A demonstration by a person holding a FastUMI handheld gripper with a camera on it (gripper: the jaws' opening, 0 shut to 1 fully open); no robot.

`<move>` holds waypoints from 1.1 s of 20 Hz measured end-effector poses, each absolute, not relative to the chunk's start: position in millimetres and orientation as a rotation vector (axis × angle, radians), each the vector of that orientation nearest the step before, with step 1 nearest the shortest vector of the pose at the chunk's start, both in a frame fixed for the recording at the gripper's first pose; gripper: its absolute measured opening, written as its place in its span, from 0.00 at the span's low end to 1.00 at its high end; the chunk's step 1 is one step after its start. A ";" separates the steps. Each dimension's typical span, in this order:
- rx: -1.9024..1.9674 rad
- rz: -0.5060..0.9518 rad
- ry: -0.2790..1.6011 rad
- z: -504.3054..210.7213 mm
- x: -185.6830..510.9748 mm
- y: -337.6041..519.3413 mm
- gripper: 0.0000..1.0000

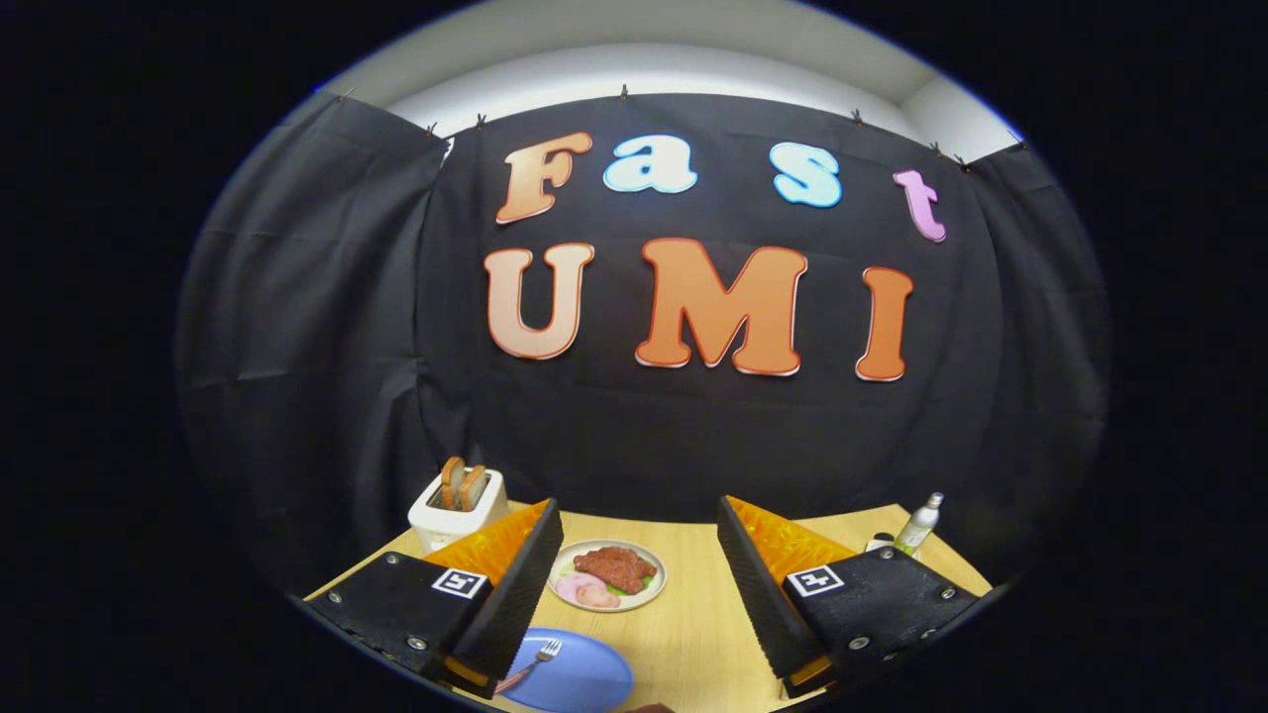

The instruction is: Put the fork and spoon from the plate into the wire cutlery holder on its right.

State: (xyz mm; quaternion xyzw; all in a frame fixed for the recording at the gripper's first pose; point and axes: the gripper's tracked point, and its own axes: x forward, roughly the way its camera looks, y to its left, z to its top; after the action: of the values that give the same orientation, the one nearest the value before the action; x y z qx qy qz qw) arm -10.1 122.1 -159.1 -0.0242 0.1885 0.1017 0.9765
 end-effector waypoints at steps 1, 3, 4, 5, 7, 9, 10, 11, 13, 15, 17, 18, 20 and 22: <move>-0.056 0.222 0.439 -177.9 -15.0 132.3 0.94; -0.056 0.254 0.549 -212.3 -27.4 150.4 0.95; -0.059 0.265 0.606 -229.8 -35.3 157.8 0.94; -0.063 0.283 0.673 -246.8 -44.9 165.1 0.95; -0.063 0.298 0.770 -277.4 -60.1 180.4 0.95; -0.069 0.303 0.872 -311.3 -79.4 189.8 0.94; -0.073 0.303 0.926 -329.8 -89.8 193.8 0.94; -0.079 0.298 0.973 -347.4 -99.9 196.4 0.93; -0.076 0.289 1.052 -372.1 -120.0 201.9 0.91; -0.077 0.274 1.100 -391.5 -133.3 205.8 0.87; -0.087 0.258 1.134 -407.8 -142.8 209.0 0.82; -0.083 0.255 1.156 -415.2 -150.5 210.8 0.80; -0.059 0.267 1.202 -428.7 -162.8 217.0 0.74; -0.066 0.252 1.217 -437.1 -167.3 213.1 0.63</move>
State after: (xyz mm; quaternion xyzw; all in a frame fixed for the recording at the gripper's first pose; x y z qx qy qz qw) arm -167.3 213.1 -437.1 -0.0310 0.5699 0.1181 0.8126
